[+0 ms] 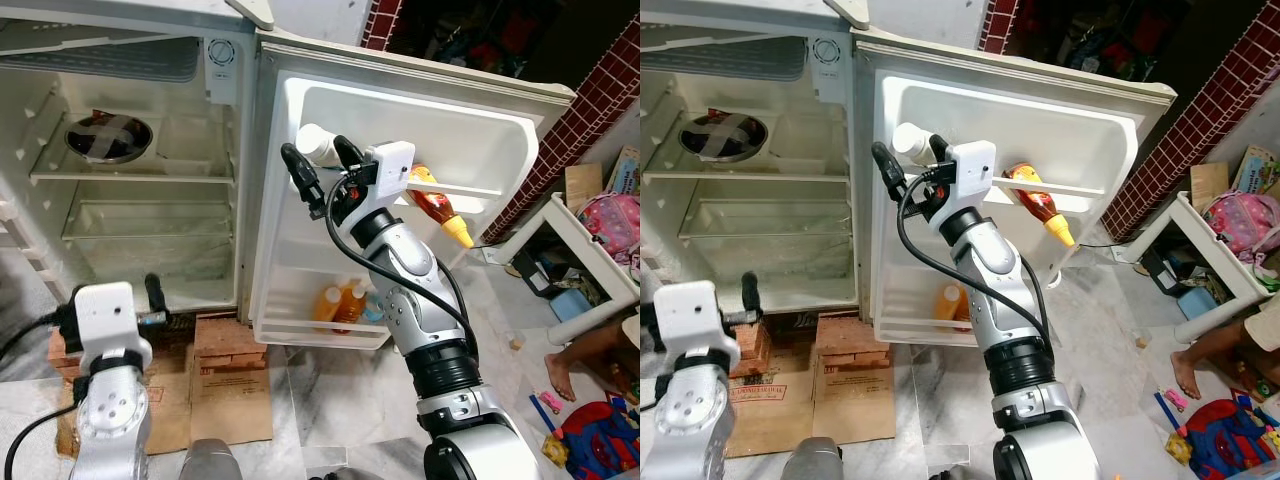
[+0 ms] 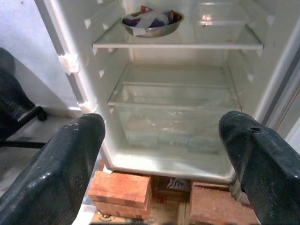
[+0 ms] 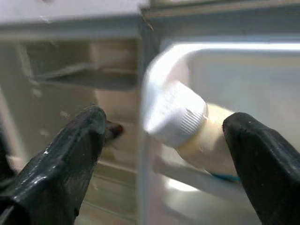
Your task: Restocking fridge
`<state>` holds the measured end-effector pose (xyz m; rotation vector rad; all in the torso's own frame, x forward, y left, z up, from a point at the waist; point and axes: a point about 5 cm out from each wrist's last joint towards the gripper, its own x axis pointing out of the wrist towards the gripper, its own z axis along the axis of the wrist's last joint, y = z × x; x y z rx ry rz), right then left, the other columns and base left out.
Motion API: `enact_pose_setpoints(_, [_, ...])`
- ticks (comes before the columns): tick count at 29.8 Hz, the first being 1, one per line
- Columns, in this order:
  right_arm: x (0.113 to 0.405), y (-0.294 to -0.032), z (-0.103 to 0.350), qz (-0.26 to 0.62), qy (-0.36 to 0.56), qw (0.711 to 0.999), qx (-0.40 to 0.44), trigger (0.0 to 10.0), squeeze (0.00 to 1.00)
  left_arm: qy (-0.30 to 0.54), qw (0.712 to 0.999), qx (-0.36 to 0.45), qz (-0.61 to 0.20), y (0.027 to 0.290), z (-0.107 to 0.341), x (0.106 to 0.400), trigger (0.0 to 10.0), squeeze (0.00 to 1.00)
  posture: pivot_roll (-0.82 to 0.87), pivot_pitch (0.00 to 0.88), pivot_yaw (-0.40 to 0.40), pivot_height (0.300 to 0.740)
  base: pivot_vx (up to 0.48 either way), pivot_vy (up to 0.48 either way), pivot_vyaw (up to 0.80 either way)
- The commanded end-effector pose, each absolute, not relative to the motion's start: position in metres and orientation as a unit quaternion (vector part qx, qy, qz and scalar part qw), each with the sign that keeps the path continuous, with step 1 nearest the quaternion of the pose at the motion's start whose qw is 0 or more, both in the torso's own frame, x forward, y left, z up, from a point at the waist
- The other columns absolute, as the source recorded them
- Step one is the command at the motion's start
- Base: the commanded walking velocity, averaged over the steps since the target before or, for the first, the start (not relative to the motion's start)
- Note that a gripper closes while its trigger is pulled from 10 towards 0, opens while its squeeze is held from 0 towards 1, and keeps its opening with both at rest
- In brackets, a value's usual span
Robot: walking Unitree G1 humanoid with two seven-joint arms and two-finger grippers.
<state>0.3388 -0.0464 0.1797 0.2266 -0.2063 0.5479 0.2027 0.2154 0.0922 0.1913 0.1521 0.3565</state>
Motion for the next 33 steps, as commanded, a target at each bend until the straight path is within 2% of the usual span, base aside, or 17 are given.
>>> enact_pose_setpoints(1, [0.344, -0.044, 0.182, 0.249, -0.099, 0.959, 0.097, 10.0, 0.0, 0.07, 0.979, 0.094, 0.165, 0.211, 0.095, 0.205, 10.0, 0.0, 0.22, 0.0, -0.14, 0.74, 0.0, 0.0, 0.0])
enact_pose_setpoints(5, [0.345, -0.044, 0.188, 0.234, -0.116, 0.96, 0.103, 10.0, 0.0, 0.069, 0.985, 0.084, 0.135, 0.201, 0.096, 0.212, 10.0, 0.0, 0.23, 0.0, -0.129, 0.74, 0.0, 0.0, 0.0])
enact_pose_setpoints(9, [0.336, -0.063, 0.185, 0.222, -0.127, 0.957, 0.139, 10.0, 0.0, 0.08, 0.989, 0.095, 0.074, 0.193, 0.09, 0.214, 10.0, 0.0, 0.22, 0.0, -0.103, 0.74, 0.0, 0.0, 0.0])
enact_pose_setpoints(18, [0.304, -0.097, 0.176, 0.247, -0.128, 0.95, 0.138, 10.0, 0.0, 0.062, 0.991, 0.095, 0.068, 0.193, 0.091, 0.218, 10.0, 0.0, 0.17, 0.0, -0.067, 0.74, 0.0, 0.0, 0.0])
enact_pose_setpoints(25, [0.286, -0.118, 0.158, 0.204, -0.1, 0.968, 0.107, 10.0, 0.0, 0.067, 0.991, 0.092, 0.065, 0.19, 0.084, 0.216, 10.0, 0.0, 0.14, 0.0, -0.058, 0.74, 0.0, 0.0, 0.68])
enact_pose_setpoints(33, [0.285, -0.119, 0.148, 0.181, -0.08, 0.975, 0.103, 10.0, 0.0, 0.067, 0.99, 0.096, 0.073, 0.192, 0.083, 0.216, 10.0, 0.0, 0.16, 0.0, -0.068, 0.74, 0.0, 0.0, 0.8])
